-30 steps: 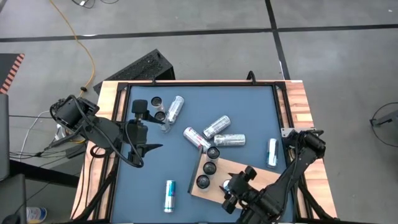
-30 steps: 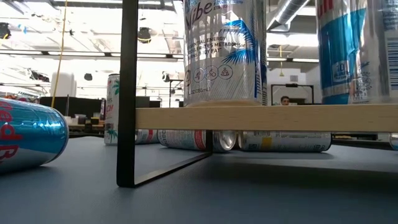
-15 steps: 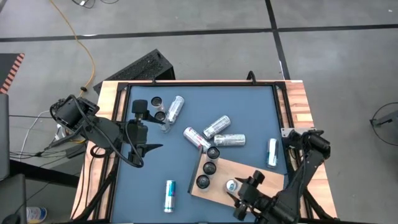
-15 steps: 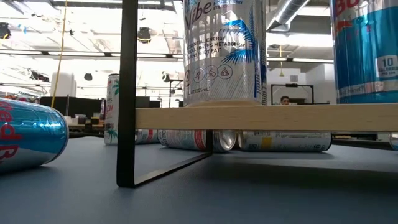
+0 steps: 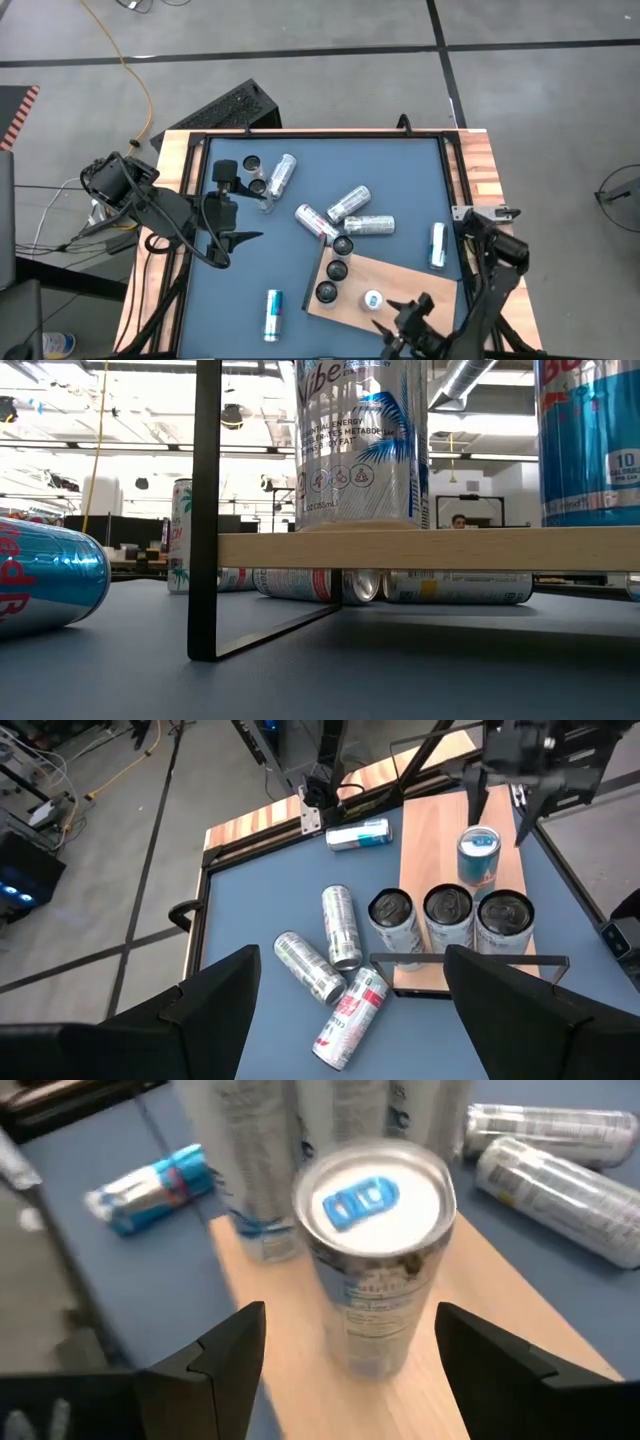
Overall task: Place canned beverage on shelf
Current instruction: Put the top blue soda can on the shelf
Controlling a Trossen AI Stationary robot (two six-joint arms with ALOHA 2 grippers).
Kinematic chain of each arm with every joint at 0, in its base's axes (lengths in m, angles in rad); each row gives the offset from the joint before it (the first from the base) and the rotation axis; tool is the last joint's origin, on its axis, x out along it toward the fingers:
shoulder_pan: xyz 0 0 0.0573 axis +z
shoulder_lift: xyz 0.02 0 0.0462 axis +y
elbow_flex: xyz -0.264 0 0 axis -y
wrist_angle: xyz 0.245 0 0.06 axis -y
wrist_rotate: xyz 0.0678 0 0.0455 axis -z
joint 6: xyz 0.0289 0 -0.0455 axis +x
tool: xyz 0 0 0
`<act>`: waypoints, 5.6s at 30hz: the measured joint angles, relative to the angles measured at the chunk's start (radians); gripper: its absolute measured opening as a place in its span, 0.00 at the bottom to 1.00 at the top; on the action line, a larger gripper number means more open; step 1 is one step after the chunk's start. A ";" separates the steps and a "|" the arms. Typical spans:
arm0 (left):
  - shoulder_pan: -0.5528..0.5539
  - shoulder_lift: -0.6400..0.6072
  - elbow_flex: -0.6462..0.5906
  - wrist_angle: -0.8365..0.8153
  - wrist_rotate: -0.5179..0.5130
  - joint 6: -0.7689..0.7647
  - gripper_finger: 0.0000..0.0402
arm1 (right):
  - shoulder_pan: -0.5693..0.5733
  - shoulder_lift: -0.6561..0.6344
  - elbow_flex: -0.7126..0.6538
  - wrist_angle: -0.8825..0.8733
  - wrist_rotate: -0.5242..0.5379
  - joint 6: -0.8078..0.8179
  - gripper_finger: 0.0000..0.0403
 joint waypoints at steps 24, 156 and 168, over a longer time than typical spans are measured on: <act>0.000 0.000 0.000 0.018 0.000 -0.012 0.75 | -0.068 0.138 0.000 -0.090 0.058 0.092 0.68; 0.000 0.001 0.000 0.082 -0.004 0.072 0.75 | -0.459 -0.520 -0.975 1.655 -1.026 -2.037 0.46; 0.000 0.001 0.000 0.082 -0.004 0.072 0.75 | -0.473 -0.519 -0.976 1.655 -0.950 -1.975 0.63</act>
